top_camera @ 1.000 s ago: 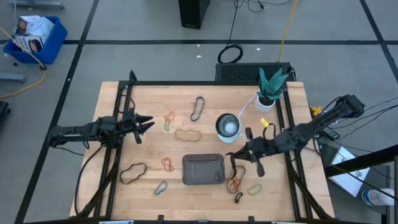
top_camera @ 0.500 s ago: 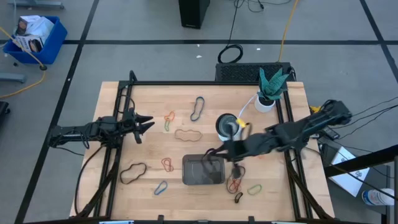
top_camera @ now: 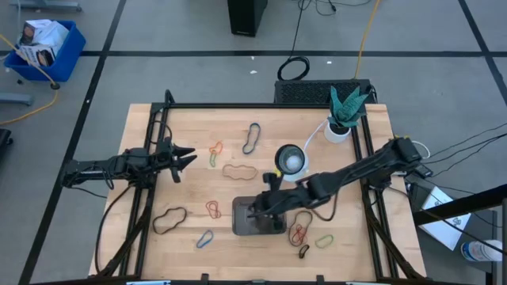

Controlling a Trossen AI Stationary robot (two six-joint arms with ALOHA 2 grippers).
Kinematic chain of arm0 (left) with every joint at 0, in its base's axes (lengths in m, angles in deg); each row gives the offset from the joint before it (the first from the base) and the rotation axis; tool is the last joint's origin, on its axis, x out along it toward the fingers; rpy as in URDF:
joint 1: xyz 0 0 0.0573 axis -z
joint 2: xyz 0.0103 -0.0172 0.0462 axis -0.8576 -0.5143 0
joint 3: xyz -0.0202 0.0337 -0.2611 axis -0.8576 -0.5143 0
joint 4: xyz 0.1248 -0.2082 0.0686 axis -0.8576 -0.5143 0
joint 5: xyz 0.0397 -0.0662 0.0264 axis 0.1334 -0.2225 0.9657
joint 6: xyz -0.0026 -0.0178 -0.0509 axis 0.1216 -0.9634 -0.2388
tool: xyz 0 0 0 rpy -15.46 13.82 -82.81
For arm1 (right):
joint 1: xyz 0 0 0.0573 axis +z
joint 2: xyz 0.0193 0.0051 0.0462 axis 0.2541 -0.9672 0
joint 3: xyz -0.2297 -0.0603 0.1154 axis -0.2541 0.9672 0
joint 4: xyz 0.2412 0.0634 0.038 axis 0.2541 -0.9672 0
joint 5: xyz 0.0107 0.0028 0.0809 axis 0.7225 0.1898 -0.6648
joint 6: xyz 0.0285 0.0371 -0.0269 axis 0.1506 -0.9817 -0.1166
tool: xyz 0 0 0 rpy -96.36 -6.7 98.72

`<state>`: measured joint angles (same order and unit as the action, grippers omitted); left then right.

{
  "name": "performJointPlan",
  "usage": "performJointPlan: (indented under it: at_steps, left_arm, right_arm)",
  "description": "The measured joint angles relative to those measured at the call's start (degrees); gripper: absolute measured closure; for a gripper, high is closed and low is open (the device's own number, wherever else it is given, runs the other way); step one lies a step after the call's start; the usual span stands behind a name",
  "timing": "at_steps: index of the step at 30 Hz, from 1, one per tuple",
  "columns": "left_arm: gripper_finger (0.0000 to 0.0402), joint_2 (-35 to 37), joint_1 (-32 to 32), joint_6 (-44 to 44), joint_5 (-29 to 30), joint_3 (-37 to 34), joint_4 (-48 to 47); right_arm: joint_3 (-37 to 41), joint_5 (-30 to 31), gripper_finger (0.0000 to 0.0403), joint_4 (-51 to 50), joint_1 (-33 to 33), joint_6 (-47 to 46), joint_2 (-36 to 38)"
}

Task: Pick and place rubber bands into bin
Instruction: Put the top right large black rubber band into the black bin, then put the brown rubber band into the black bin

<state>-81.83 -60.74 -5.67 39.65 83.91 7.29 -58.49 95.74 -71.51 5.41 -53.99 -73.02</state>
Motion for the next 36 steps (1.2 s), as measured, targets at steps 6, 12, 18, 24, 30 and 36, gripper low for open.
performJointPlan:
  at_steps: [6, 12, 18, 24, 30, 36]
  left_arm:
    - [0.0247, 0.0, 0.0, 0.06, 0.0, 0.0, -0.02]
    - [0.0247, 0.0, 0.0, 1.81, 0.0, 0.0, -0.04]
    - [0.0247, 0.02, 0.0, 1.95, 0.0, 0.0, -0.04]
    - [0.0247, 0.02, 0.0, 1.95, 0.0, 0.0, -0.04]
    - [0.0247, 0.02, 0.0, 1.92, 0.0, 0.0, -0.04]
    - [0.0247, 0.01, 0.01, 1.92, 0.0, 0.0, -0.02]
  right_arm:
    - [0.0, -0.04, 0.0403, -0.23, -0.19, -5.16, -5.68]
    - [0.0, -2.24, 0.0403, -0.32, -0.27, -9.52, -9.87]
    - [0.0, -3.0, 0.0403, -0.76, -0.34, -12.71, -13.33]
    - [0.0, -2.97, 0.0397, -0.65, -0.33, -14.88, -14.45]
    - [-0.02, -2.97, 0.0379, -0.09, -0.32, -14.8, -13.97]
    - [-0.02, -2.99, 0.0368, -0.17, -0.31, -15.12, -13.97]
